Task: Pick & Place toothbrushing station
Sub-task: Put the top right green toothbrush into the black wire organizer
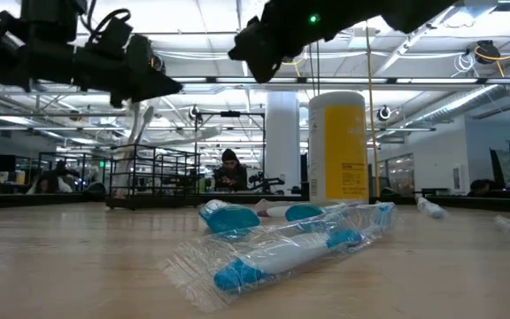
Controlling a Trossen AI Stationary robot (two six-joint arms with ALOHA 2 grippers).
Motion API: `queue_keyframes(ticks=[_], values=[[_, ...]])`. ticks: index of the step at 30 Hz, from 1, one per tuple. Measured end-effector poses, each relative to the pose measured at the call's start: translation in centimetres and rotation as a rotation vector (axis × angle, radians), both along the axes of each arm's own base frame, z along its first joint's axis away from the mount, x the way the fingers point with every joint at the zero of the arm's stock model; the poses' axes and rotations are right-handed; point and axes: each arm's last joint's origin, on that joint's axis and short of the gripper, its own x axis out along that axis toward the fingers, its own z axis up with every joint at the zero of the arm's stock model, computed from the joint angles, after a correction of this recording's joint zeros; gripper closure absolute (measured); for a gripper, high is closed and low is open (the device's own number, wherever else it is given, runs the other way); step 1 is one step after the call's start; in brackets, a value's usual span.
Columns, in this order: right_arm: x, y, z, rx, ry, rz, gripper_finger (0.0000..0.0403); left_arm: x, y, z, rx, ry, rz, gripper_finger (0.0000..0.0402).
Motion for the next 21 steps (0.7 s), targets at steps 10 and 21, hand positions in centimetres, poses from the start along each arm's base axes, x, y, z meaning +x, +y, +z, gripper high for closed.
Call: queue_keyframes(ticks=[10,21], values=[[0.2,-2.7,-1.4,0.135,0.025,-0.086,0.0367,4.3,-0.4,5.7,0.044,0.416,-0.004,0.0242],[-0.2,-3.2,-1.2,0.091,0.065,-0.174,0.0374,8.5,2.5,8.5,-0.071,0.868,-0.052,0.0218]])
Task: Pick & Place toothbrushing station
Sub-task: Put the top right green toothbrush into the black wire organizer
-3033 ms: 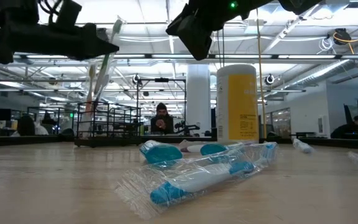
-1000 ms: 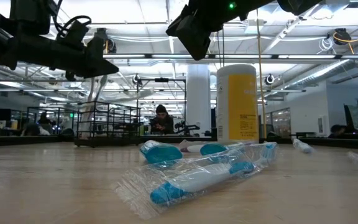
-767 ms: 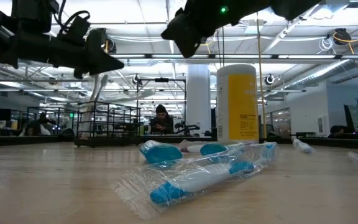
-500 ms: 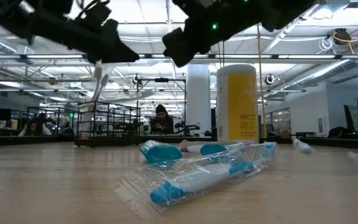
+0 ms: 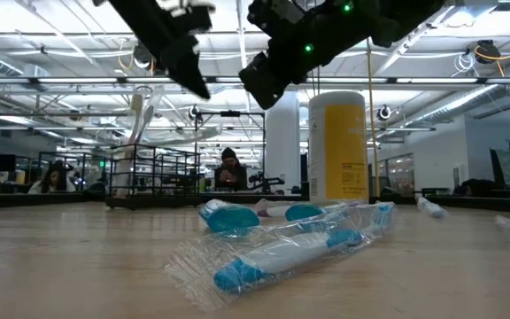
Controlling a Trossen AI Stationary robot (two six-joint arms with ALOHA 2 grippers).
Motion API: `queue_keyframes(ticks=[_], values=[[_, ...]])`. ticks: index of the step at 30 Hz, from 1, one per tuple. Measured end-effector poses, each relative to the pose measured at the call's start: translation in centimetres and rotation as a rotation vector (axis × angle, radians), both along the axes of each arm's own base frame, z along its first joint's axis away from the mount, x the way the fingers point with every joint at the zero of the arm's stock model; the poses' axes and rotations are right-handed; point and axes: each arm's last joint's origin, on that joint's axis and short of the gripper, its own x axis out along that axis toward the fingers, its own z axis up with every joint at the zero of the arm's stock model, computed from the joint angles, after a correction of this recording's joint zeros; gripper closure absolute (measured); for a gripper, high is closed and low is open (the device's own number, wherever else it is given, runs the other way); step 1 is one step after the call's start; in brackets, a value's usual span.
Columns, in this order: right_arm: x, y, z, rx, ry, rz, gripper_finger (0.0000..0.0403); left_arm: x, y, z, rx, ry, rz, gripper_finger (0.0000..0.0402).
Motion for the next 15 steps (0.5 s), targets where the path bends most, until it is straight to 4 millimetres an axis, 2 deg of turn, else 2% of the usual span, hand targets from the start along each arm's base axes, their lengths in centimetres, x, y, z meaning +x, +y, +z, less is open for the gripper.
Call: queue_keyframes(ticks=[5,9,15], values=[[-1.7,0.0,0.6,0.044,0.13,0.016,0.0395,1.4,1.5,-1.7,-0.074,0.128,0.088,0.0217],[-3.9,0.0,1.6,0.21,0.206,0.099,0.0401,1.9,2.2,-2.5,-0.089,0.144,0.12,0.0217],[-5.9,-0.2,3.8,0.4,0.14,0.156,0.0402,1.6,3.0,-2.8,-0.121,0.149,0.19,0.0217]])
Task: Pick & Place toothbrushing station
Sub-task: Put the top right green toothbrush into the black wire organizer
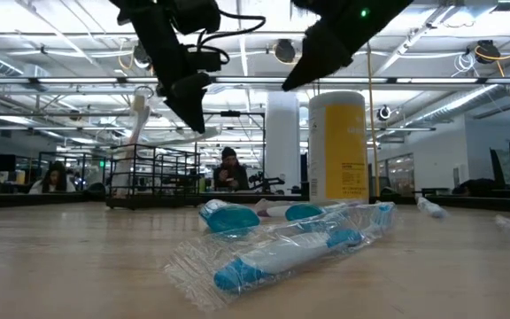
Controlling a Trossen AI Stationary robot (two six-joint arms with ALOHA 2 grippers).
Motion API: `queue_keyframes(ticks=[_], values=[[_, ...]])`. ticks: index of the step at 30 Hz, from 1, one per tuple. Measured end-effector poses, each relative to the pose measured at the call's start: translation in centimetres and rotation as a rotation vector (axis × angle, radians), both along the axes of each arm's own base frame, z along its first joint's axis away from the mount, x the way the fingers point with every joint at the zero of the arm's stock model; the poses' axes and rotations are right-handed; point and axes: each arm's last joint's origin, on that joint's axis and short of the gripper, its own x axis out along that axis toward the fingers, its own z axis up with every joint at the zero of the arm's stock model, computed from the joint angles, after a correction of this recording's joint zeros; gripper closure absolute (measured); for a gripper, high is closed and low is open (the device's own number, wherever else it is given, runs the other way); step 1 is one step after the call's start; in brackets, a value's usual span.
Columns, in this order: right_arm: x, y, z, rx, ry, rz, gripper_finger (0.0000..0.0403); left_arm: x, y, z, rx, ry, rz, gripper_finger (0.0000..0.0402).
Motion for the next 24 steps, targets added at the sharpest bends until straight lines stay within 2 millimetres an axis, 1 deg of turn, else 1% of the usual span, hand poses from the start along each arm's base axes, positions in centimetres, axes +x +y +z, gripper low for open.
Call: queue_keyframes(ticks=[4,10,18,21,24], values=[[-0.4,0.0,0.9,0.045,-0.061,-0.025,0.0401,-0.2,0.6,0.0,-0.026,-0.012,0.041,0.0217],[-0.4,0.0,0.9,0.048,-0.062,-0.026,0.0402,-0.2,1.0,-0.6,-0.111,-0.013,0.029,0.0217],[-0.3,0.0,0.8,0.047,-0.062,-0.025,0.0401,-0.3,1.4,-0.7,-0.109,0.001,0.029,0.0219],[-0.3,0.0,0.7,0.046,-0.058,-0.024,0.0399,-0.4,1.7,-0.7,-0.102,0.011,0.019,0.0237],[-0.3,0.0,0.7,0.046,-0.058,-0.024,0.0399,-0.5,2.1,-0.8,-0.12,0.008,0.023,0.0268]])
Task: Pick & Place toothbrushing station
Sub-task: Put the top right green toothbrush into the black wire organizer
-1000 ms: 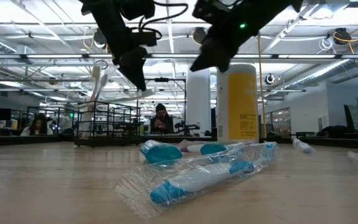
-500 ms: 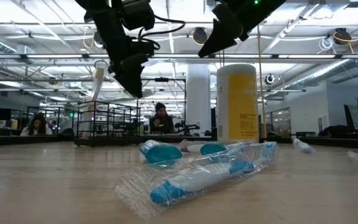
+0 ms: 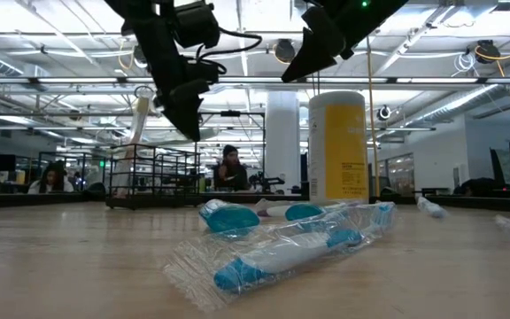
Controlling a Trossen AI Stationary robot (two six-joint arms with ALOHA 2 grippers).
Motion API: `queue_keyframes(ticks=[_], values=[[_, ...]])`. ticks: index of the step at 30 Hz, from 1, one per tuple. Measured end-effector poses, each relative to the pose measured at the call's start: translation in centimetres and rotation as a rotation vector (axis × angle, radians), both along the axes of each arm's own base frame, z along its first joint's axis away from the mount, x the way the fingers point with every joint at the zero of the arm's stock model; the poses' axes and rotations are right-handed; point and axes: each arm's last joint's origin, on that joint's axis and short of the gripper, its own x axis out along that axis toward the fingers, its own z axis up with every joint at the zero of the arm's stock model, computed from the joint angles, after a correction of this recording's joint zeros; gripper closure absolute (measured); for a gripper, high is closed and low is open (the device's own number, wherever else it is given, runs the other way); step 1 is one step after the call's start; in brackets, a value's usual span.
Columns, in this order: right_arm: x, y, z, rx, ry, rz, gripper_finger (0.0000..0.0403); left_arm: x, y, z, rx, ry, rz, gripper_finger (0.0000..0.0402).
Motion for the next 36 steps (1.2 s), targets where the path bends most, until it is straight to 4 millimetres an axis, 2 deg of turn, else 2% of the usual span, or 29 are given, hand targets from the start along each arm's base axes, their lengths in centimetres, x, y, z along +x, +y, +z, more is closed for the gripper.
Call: queue_keyframes(ticks=[4,10,15,18,23,26,30,36], values=[[0.0,0.0,0.0,0.0,0.0,0.0,0.0399,-0.2,0.6,0.0,-0.019,-0.007,0.009,0.0317],[0.0,0.0,0.0,0.0,0.0,0.0,0.0399,-0.1,0.4,0.0,-0.014,-0.008,-0.006,0.0391],[0.0,0.0,0.0,0.0,0.0,0.0,0.0399,0.0,-0.1,0.5,0.006,-0.028,-0.023,0.0378],[0.0,0.0,0.0,0.0,-0.001,0.0,0.0399,-0.4,-0.3,1.4,0.041,-0.054,-0.017,0.0385],[0.0,0.0,0.0,0.0,-0.003,0.0,0.0399,-1.8,-1.0,4.2,0.086,-0.15,-0.009,0.039],[0.0,0.0,0.0,0.0,-0.003,0.0,0.0399,-3.0,-1.9,6.1,0.107,-0.223,-0.021,0.0383],[0.0,0.0,0.0,0.0,-0.003,0.0,0.0399,-4.3,-3.3,8.5,0.147,-0.331,-0.074,0.0396],[0.0,0.0,0.0,0.0,-0.003,0.0,0.0399,-4.7,-5.7,11.3,0.228,-0.514,-0.173,0.0396]])
